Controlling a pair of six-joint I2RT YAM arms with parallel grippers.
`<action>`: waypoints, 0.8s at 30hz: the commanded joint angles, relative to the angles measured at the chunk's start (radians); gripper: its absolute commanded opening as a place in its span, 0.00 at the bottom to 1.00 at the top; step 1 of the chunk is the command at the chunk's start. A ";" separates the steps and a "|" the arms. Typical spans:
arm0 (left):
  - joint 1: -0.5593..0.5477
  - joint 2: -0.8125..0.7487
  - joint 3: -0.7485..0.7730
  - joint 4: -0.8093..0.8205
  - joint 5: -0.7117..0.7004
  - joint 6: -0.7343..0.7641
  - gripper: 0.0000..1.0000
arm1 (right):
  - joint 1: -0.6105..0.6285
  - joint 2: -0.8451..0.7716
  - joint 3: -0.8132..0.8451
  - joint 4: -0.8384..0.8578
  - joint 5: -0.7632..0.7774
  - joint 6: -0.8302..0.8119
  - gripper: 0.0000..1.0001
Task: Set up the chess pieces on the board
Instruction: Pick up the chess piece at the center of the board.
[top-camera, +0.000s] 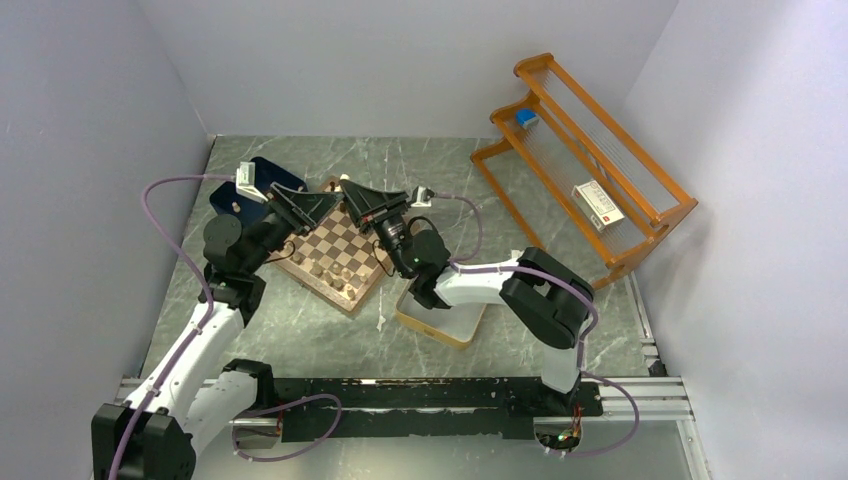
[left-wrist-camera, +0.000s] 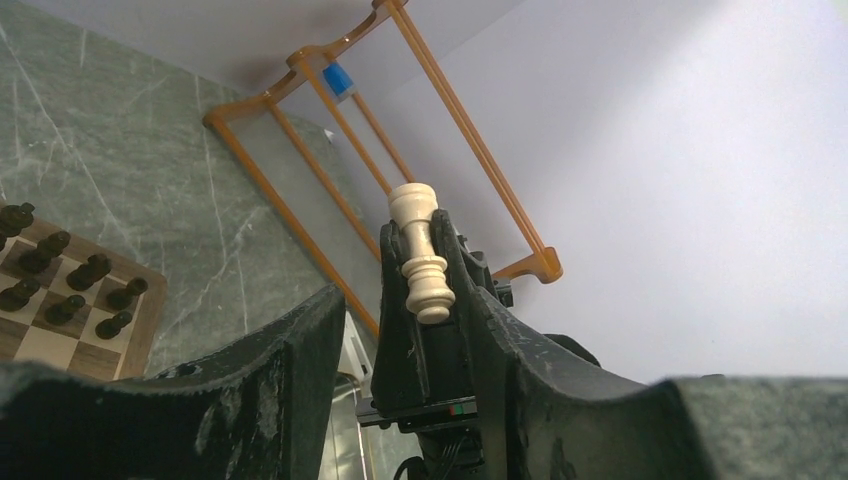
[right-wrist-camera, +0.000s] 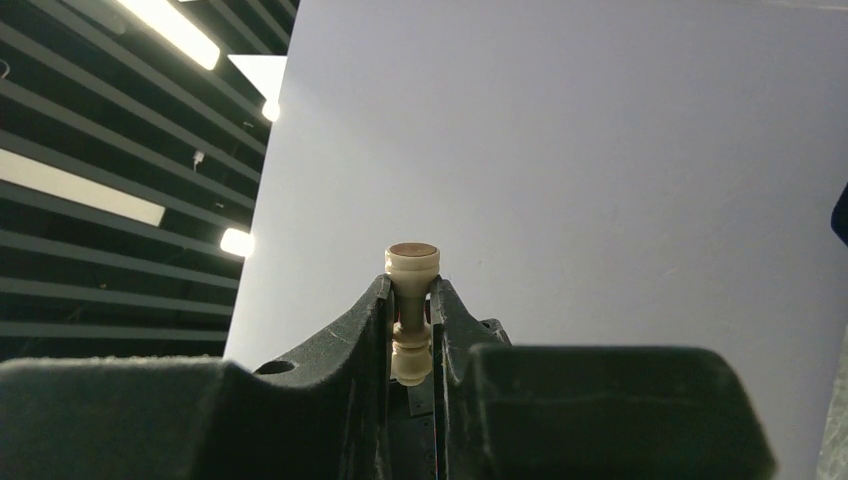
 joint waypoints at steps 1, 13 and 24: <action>-0.013 -0.006 0.019 0.047 -0.004 0.009 0.52 | 0.011 0.010 0.022 0.033 0.033 -0.003 0.00; -0.017 -0.033 0.033 0.004 -0.023 0.057 0.29 | 0.023 0.023 0.014 0.046 0.027 -0.027 0.00; -0.015 -0.041 0.122 -0.183 -0.059 0.215 0.05 | 0.024 0.020 -0.041 0.070 0.001 -0.059 0.00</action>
